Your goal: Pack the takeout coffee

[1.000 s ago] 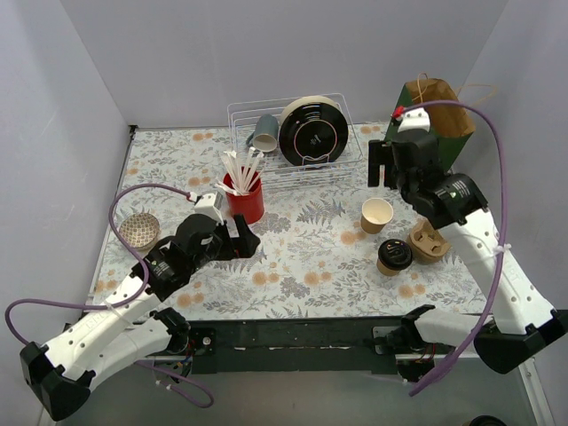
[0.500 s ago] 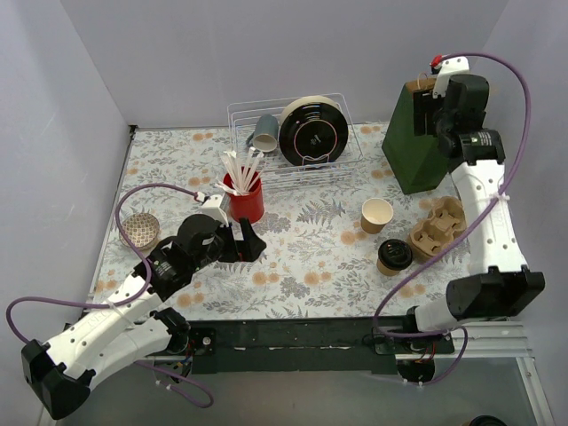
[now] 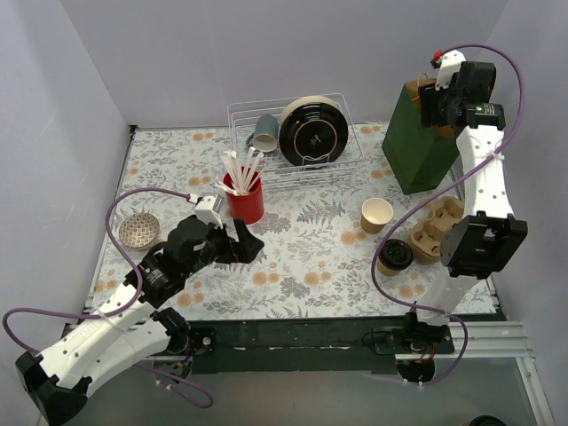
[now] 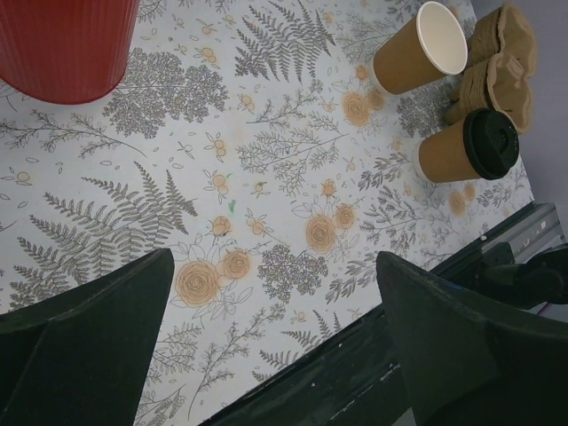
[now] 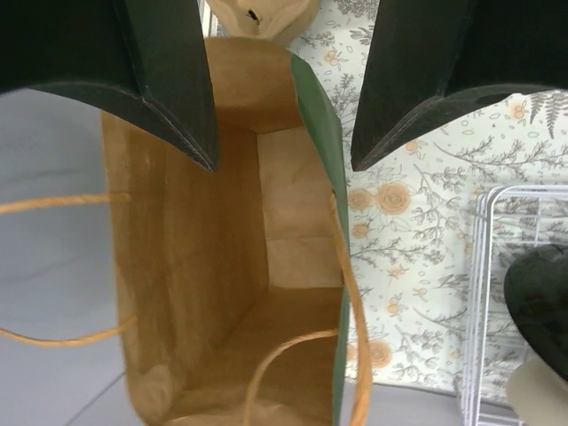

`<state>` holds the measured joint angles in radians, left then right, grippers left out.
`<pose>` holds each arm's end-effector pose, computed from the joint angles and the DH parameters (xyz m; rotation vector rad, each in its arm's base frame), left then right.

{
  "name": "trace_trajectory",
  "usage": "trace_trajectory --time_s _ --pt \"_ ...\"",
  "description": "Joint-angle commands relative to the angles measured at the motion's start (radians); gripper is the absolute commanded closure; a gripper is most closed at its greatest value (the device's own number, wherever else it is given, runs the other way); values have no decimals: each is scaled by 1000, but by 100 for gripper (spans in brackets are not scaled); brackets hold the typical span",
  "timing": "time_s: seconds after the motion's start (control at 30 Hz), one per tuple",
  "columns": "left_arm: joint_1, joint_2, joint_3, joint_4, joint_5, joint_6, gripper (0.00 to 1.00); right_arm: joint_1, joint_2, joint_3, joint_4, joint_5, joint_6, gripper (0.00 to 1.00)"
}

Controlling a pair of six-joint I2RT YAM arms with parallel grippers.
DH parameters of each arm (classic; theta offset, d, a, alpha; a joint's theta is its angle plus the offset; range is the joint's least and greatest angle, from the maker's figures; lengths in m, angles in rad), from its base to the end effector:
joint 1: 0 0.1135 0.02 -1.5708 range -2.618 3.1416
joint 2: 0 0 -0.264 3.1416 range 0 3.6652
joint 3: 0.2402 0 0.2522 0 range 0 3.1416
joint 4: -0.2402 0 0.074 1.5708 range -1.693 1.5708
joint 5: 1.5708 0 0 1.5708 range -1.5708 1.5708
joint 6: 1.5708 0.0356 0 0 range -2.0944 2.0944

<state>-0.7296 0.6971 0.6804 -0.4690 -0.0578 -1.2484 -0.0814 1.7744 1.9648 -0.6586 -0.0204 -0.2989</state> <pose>0.1209 -0.1054 0.2877 -0.6198 2.1815 -1.1061 0.3991 -0.0318 0.4279 -0.2348 2.0323 -0.2173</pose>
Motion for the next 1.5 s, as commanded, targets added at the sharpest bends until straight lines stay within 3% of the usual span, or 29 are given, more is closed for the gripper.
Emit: trace_trajectory --time_s 0.0,0.13,0.23,0.27,0.37,0.5,0.83,1.1,1.3,1.47 --pt "-5 -18 -5 9 -20 14 2 -6 43 52 -45 -111 -32 32" --pt "-5 -15 -4 7 -25 17 2 -6 86 74 -65 -124 -35 35" --pt "-5 -15 -4 4 -34 15 2 -8 106 85 -69 -98 -36 53" --pt "-5 -16 -4 4 -34 17 2 -8 106 86 -56 -95 -36 66" --pt "-5 -15 -4 4 -37 17 2 -6 94 86 -29 -84 -45 84" --pt "-5 -11 -4 4 -34 17 2 -8 73 108 23 -75 -65 99" --pt "-5 -27 -4 0 -60 15 2 9 -128 22 177 -119 -144 99" --pt "-5 -31 4 -16 -97 10 2 109 -314 -15 39 -271 -218 99" --pt "-5 -99 4 -37 -169 -14 2 202 -545 -201 -31 -517 -223 99" --pt "-5 -189 13 -56 -263 -28 2 307 -679 -306 -91 -562 -175 99"
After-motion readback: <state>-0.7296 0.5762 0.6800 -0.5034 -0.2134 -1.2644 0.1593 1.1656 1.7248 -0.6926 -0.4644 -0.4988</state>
